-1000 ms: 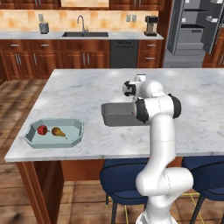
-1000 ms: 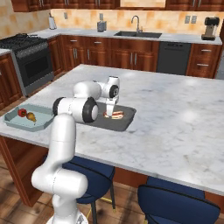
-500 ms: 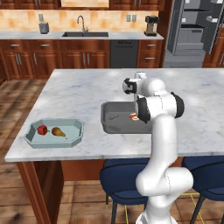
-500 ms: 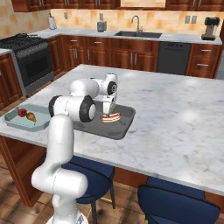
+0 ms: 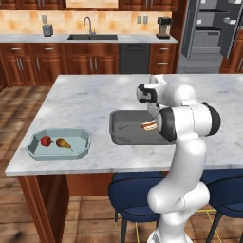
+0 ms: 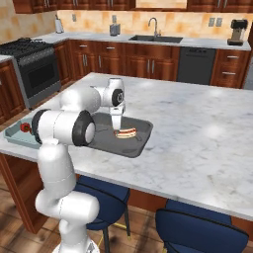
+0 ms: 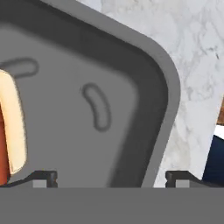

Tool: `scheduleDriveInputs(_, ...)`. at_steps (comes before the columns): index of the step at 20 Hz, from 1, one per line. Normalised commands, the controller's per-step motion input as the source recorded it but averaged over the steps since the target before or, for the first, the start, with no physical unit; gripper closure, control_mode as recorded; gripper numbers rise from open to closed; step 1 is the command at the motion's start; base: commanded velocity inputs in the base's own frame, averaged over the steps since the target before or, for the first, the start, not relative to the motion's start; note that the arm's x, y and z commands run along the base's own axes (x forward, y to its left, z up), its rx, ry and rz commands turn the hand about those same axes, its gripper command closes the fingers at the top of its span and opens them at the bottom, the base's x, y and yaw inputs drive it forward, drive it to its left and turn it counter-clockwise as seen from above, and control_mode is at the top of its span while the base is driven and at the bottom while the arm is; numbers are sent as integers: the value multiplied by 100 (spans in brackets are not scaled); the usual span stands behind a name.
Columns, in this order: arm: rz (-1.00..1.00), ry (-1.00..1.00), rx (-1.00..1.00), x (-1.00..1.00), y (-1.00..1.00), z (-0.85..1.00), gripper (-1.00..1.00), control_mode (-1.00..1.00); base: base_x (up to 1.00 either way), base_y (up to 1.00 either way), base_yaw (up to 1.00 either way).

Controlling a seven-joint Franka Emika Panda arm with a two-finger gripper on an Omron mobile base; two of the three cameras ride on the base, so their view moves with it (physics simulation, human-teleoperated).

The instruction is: Place the cold items (bell pepper and pear) from the fridge in one tupperware on the dining counter. Place the warm items (kebab skewer and hot dog) in the stove area in another tupperware.

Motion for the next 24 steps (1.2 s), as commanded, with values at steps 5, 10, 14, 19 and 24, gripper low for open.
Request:
scheduleDriveInputs(5, 73, 1, 0, -93, 7, 73, -100, -100, 0, 0, 0)
scheduleDriveInputs(10, 65, 5, 0, -95, 36, 61, -100, -100, 0, 0, 0)
scheduleDriveInputs(14, 56, 14, 4, -94, 39, 96, -100, -100, 0, 0, 0)
scheduleDriveInputs(19, 53, 7, 9, -100, 5, 62, -100, -100, 0, 0, 0)
scheduleDriveInputs(24, 31, -2, 12, -100, 0, -28, -100, -100, 0, 0, 0)
